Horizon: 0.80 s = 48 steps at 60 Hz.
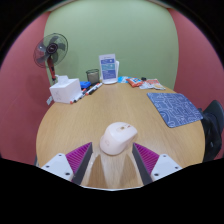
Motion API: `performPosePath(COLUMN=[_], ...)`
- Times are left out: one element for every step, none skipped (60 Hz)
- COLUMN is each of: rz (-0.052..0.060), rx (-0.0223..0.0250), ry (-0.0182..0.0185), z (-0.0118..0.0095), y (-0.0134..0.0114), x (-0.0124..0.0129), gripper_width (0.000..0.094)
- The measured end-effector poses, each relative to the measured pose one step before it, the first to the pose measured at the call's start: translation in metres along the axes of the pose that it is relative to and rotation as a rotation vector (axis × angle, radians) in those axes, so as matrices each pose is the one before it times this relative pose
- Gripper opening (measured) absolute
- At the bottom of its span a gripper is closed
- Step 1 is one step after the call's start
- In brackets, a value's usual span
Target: Arrange mouse
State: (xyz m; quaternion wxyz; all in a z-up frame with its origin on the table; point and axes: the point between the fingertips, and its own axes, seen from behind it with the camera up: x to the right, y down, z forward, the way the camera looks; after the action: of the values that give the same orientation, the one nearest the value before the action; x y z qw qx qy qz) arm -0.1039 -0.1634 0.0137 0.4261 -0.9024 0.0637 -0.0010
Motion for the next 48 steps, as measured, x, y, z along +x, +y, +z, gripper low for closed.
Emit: performPosePath(rz=[0.0030,0.0029,0.0031,0.0049,0.0043,0.0043,0.0054,0.0059,0.0071,0.0069,0.0049,0.0033,0.0020,-0.0003,-0.0032,-0.0055,-0.0091,-0.0102,-0.0106,-0.0122,-0.0123,-0.0130,-0.0135,-0.0121,-0.0090,-0.0063,-0.0016,-0.0009,-0.0032,-0.0051,-0.0064,-0.0071,-0.0048,-0.0025,-0.0016,-0.0015,-0.0032,-0.0027,-0.0040,-0.0028,-0.0026,-0.0012,-0.0049,-0.0087,-0.0099,-0.0084,-0.0051,-0.0019], rx=[-0.00364,-0.00480,-0.00253,-0.00420,-0.00466,-0.00599,-0.00651,-0.00458,-0.00087,0.00276,0.00442,0.00319,0.00198,-0.00088,-0.00067,0.00004,0.00336,-0.00011,-0.00014,0.00118,0.00089,0.00149,0.00115,0.00604,0.00601,0.00154,0.00292,0.00136,0.00085,0.00280,0.00252,0.00142,0.00184,0.00388,-0.00163,-0.00297,-0.00324,-0.00267,-0.00243,-0.00248,-0.00227,0.00114,0.00411,0.00449,0.00579,0.00989,0.01519,0.01797], ry=[0.00204,0.00159,0.00142,0.00500,0.00297,0.00562,0.00334,0.00239,-0.00010,0.00042,0.00042,0.00082,0.00137,-0.00017,0.00363,0.00383,0.00378,0.00251,0.00326,0.00394,0.00411,0.00572,0.00512,-0.00087,-0.00516,-0.00541,-0.01042,-0.00471,-0.00291,-0.00194,-0.00280,-0.00330,-0.00334,-0.00251,-0.00468,-0.00441,-0.00548,-0.00561,-0.00722,-0.00914,-0.00904,-0.00746,-0.00875,-0.00603,-0.00778,-0.00746,-0.00759,-0.01080], z=[0.00553,0.00511,0.00595,0.00493,0.00491,0.00496,0.00344,0.00285,0.00274,0.00256,0.00253,0.00265,0.00310,0.00220,0.00374,0.00227,0.00261,0.00252,0.00255,0.00232,0.00222,0.00209,0.00214,-0.00236,0.00430,0.00124,0.00084,0.00041,0.00048,0.00032,0.00042,0.00011,-0.00006,0.00026,-0.00011,-0.00018,-0.00016,-0.00016,-0.00025,-0.00016,-0.00055,-0.00105,-0.00125,-0.00159,-0.00236,-0.00303,-0.00370,-0.00349], y=[-0.00132,-0.00087,-0.00003,-0.00102,-0.00060,-0.00036,-0.00056,-0.00116,-0.00232,-0.00283,-0.00309,-0.00291,-0.00250,-0.00161,-0.00102,-0.00171,-0.00238,-0.00111,-0.00129,-0.00150,-0.00123,-0.00087,-0.00082,-0.00111,-0.00238,-0.00039,-0.00067,-0.00042,-0.00013,-0.00068,-0.00069,-0.00040,-0.00046,-0.00065,-0.00005,0.00014,-0.00038,-0.00029,-0.00038,-0.00055,-0.00075,-0.00189,-0.00302,-0.00368,-0.00495,-0.00630,-0.00712,-0.00929], x=[-0.00023,-0.00108,-0.00022,-0.00032,0.00010,0.00090,0.00038,-0.00004,-0.00044,-0.00014,-0.00024,-0.00020,-0.00027,-0.00012,-0.00007,-0.00032,-0.00053,-0.00046,-0.00034,-0.00015,-0.00003,0.00032,0.00030,0.00013,-0.00135,-0.00168,-0.00287,-0.00110,-0.00065,-0.00048,-0.00050,-0.00037,-0.00015,-0.00079,-0.00002,-0.00003,-0.00043,-0.00006,-0.00050,-0.00108,-0.00128,-0.00129,-0.00151,-0.00223,-0.00132,-0.00098,-0.00071,-0.00154], gripper_width=[0.0813,0.0815,0.0812,0.0812,0.0812,0.0824,0.0824,0.0823,0.0820,0.0813,0.0808,0.0809,0.0809,0.0808,0.0808,0.0804,0.0796,0.0787,0.0776,0.0761,0.0745,0.0742,0.0708,0.0680,0.0621,0.0566,0.0553,0.0550,0.0543,0.0535,0.0523,0.0510,0.0503,0.0479,0.0461,0.0461,0.0432,0.0425,0.0410,0.0399,0.0389,0.0389,0.0384,0.0384,0.0383,0.0383,0.0383,0.0384])
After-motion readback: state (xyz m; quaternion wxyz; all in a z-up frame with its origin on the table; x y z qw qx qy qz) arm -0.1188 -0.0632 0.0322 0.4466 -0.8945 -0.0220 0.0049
